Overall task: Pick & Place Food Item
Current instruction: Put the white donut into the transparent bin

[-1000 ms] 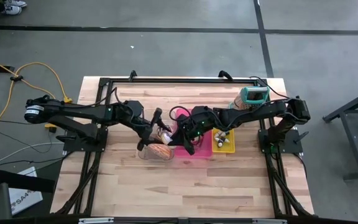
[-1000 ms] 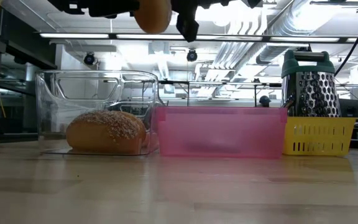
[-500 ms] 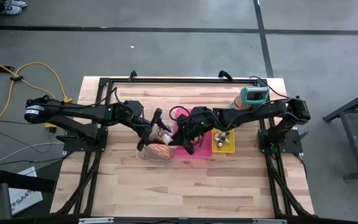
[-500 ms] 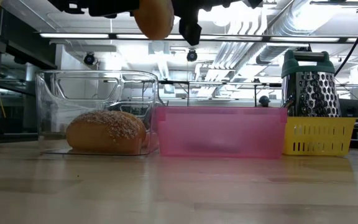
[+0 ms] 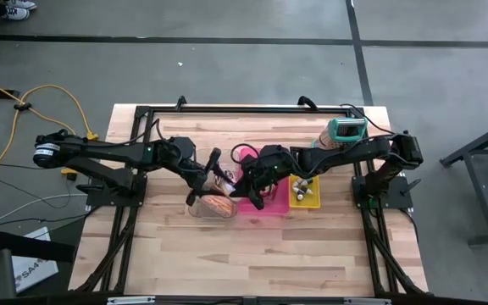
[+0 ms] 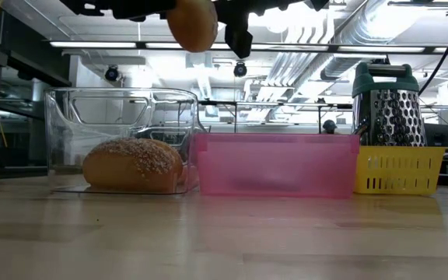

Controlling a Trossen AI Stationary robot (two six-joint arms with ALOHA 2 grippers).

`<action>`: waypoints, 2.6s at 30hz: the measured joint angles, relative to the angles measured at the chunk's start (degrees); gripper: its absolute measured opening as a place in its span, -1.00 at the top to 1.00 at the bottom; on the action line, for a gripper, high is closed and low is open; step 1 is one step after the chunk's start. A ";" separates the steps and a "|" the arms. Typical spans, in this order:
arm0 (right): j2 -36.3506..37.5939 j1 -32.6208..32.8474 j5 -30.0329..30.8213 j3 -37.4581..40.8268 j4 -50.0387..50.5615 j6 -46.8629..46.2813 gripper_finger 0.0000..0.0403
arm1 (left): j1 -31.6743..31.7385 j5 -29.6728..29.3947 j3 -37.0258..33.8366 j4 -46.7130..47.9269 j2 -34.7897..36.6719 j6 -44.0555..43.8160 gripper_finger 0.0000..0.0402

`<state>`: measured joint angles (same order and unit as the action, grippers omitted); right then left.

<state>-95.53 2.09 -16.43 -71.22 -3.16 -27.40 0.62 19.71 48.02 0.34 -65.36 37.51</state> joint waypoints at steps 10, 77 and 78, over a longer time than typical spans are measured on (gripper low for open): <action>0.00 0.00 -0.04 0.00 0.00 0.00 0.65 | 0.00 0.03 0.01 0.02 0.00 0.01 0.32; 0.35 -6.22 -18.61 0.00 0.46 0.63 0.19 | -0.04 0.03 0.06 1.07 0.04 -1.83 0.56; 0.36 -6.57 -19.50 0.00 0.68 0.63 0.19 | -0.17 0.03 0.06 1.07 0.04 -1.87 0.56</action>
<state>-95.16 -4.49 -35.93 -71.22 -2.48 -26.76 0.45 19.75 48.07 1.41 -65.32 35.64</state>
